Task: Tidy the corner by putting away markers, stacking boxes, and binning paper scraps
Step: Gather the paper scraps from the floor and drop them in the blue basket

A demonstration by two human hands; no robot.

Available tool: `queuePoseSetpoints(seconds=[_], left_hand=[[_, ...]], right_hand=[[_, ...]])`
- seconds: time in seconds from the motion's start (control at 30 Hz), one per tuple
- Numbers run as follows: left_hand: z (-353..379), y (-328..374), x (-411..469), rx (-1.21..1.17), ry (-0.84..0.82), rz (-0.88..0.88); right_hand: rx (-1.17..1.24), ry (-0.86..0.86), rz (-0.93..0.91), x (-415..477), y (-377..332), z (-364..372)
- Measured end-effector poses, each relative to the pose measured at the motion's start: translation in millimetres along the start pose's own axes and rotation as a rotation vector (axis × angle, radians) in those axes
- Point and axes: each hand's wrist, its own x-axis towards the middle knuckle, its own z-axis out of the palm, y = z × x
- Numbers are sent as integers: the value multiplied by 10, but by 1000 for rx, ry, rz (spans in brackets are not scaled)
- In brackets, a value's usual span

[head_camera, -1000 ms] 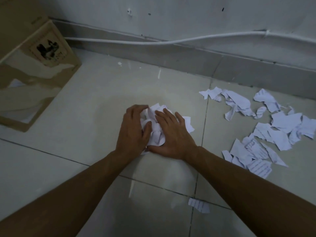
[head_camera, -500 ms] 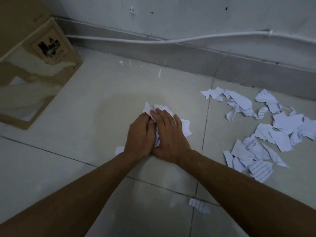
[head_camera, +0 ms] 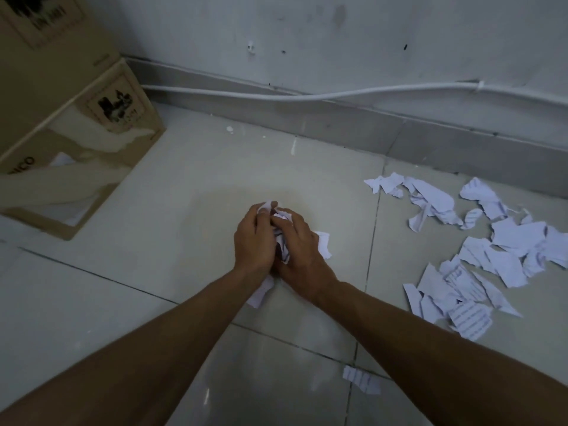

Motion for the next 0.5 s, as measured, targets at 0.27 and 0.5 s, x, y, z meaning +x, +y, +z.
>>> queuePoseSetpoints(seconds=[0.27, 0.5], left_hand=[[-325, 469, 91, -57, 54, 16], [-776, 1093, 47, -183, 200, 100]], right_hand=[[119, -39, 12, 299, -443, 14], [37, -70, -210, 845, -996, -67]])
